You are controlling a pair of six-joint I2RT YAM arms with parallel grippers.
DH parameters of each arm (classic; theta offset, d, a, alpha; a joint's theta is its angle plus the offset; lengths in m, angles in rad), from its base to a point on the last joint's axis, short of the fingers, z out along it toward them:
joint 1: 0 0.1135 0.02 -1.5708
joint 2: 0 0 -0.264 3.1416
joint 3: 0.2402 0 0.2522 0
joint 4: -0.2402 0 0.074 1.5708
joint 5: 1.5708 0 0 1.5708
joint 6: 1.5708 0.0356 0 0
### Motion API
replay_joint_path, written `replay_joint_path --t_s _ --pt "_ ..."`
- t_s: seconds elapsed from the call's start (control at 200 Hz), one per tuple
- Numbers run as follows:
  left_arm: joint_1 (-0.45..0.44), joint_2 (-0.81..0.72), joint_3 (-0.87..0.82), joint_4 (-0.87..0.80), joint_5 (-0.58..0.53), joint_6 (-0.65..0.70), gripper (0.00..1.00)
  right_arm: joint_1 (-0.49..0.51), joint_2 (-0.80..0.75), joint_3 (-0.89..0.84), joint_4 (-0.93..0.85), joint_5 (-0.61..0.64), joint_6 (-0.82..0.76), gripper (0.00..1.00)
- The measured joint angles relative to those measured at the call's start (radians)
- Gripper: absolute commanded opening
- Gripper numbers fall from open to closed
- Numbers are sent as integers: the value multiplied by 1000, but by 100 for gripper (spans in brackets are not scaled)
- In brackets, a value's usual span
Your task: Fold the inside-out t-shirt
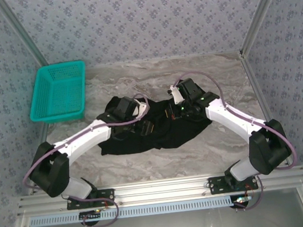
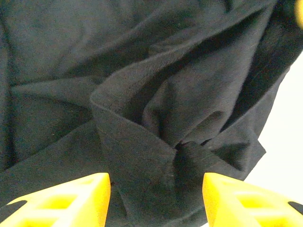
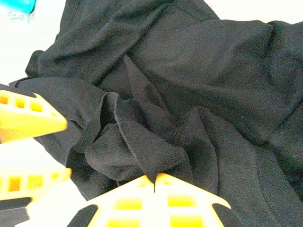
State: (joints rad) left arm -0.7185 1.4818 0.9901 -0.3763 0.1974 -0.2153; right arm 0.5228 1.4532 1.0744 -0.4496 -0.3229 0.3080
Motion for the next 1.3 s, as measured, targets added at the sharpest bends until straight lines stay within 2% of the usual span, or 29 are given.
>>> replay_joint_path --t_s 0.295,0.64,0.874,1.089,1.304 --pt "0 77 54 -14 14 26 38 -4 0 0 0 0 0 0" --pt "0 100 79 -15 27 42 12 -5 0 0 0 0 0 0" --pt "0 88 79 -20 27 40 5 -23 -7 0 -4 2 0 0" --pt "13 -75 64 -31 54 33 0 -82 -71 0 -39 13 0 0" --pt "92 -290 -14 68 160 -29 0 -132 -124 19 -79 20 -2 0"
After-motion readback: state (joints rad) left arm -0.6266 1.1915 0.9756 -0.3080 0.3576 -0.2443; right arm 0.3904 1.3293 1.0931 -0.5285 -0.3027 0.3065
